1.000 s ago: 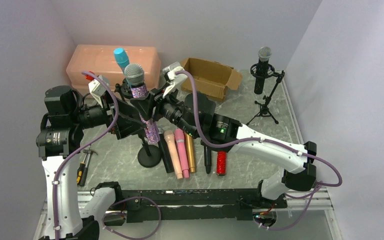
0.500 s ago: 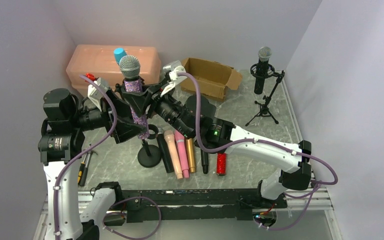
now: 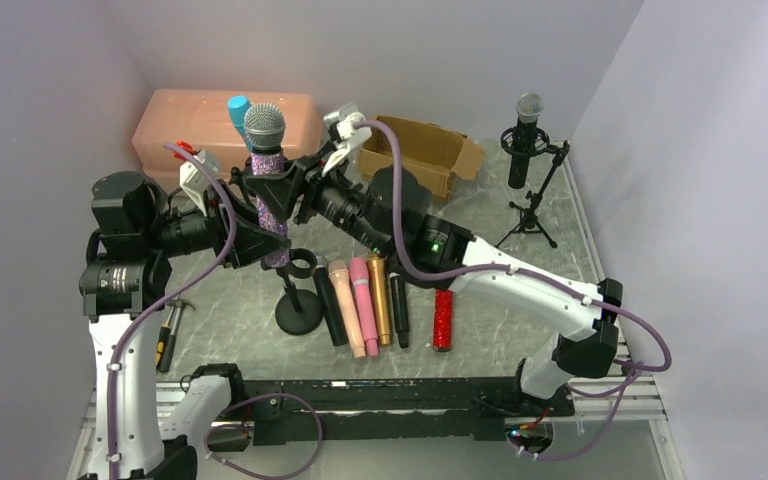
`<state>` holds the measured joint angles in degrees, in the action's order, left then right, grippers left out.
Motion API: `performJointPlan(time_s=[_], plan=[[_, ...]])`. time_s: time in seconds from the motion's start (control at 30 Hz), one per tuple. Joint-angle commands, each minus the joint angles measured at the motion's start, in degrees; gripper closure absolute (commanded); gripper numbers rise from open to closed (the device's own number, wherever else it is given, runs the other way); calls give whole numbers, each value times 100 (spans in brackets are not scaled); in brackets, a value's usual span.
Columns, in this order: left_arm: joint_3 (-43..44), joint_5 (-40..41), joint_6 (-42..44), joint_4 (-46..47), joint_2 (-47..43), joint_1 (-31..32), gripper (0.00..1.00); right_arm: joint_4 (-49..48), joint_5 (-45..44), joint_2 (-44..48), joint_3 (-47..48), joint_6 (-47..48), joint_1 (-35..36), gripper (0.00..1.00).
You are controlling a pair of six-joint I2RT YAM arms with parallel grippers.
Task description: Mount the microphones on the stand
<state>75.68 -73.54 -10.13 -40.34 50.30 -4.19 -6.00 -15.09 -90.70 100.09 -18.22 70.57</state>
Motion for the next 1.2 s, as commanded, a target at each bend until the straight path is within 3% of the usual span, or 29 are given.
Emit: performJointPlan(time_s=[0.0, 0.17, 0.43, 0.57, 0.63, 0.67, 0.7, 0.73, 0.77, 0.8, 0.83, 1.03, 1.17], plan=[[384, 298, 602, -221, 76, -12, 100, 1182, 1439, 191, 484, -647, -412, 43], [399, 323, 939, -365, 41, -12, 100, 2134, 2047, 59, 934, -628, -688, 26], [492, 177, 1697, -899, 26, 5, 100, 2841, 2322, -685, 2119, -500, -735, 26], [592, 209, 2045, -1131, -37, 21, 100, 3155, 2418, -952, 2519, -466, -754, 36], [659, 261, 2216, -1225, -34, 22, 100, 3212, 2402, -912, 2465, -447, -767, 51], [697, 297, 2355, -1307, -11, 25, 97, 3226, 2373, -857, 2398, -434, -778, 59], [740, 348, 2529, -1442, 21, 20, 81, 3228, 2326, -771, 2289, -410, -799, 66], [792, 436, 2782, -1646, 68, 25, 47, 3221, 2274, -665, 2177, -384, -822, 73], [855, 527, 3169, -1900, 129, 23, 27, 3208, 2200, -531, 2044, -358, -852, 80], [925, 672, 3571, -2158, 199, 38, 12, 3188, 2138, -399, 1872, -317, -876, 84], [969, 888, 3941, -2365, 271, 59, 3, 3149, 2043, -248, 1751, -269, -882, 87], [1005, 1988, 6127, -3607, 794, 223, 1, 3020, 1534, 528, 1169, 138, -898, 91], [637, 2225, 7508, -3915, 796, 313, 1, 3246, 1289, 745, 972, 279, -942, 93]])
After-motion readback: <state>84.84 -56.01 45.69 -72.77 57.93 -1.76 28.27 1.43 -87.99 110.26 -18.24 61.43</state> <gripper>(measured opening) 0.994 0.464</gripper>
